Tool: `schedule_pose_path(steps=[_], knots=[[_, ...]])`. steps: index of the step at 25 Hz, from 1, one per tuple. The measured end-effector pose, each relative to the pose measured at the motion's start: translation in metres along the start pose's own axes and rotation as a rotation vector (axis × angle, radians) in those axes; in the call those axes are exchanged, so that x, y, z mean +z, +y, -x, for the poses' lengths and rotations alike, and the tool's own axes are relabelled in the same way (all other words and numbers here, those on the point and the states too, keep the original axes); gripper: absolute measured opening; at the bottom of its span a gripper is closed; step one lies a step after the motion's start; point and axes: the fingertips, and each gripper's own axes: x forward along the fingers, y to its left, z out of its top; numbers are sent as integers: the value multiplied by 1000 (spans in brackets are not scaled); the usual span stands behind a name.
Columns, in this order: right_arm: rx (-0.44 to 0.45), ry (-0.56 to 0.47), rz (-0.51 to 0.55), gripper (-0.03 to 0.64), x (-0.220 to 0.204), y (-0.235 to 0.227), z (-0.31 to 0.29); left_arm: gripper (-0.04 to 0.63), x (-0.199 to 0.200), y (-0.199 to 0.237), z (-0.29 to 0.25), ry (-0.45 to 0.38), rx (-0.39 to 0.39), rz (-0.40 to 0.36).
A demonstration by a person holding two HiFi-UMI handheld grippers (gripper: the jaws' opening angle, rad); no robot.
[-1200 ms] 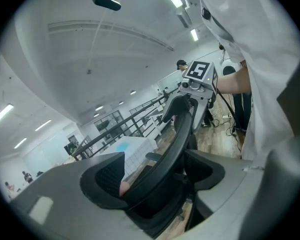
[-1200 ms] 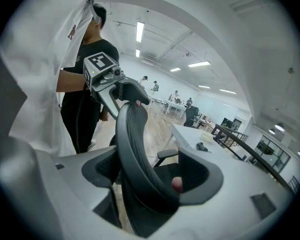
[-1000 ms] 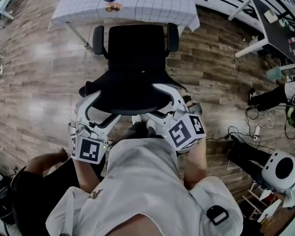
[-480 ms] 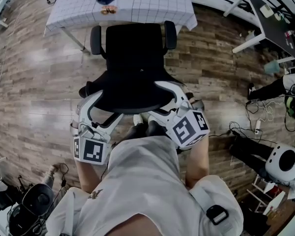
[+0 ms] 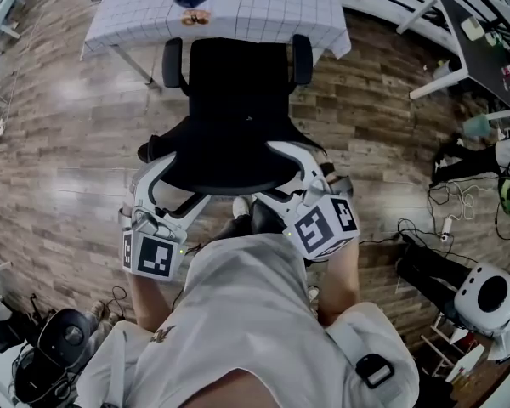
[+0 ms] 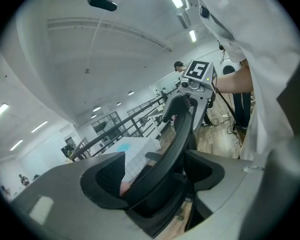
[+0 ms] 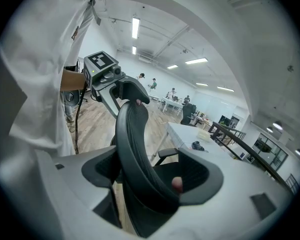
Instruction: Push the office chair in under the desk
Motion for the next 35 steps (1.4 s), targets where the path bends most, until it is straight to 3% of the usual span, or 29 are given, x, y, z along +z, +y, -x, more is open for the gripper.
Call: schedule_pose_path(steps=[35], knots=[[59,1,22,345,-13,-91,-41,382,-6,76,-69,19,26,29]])
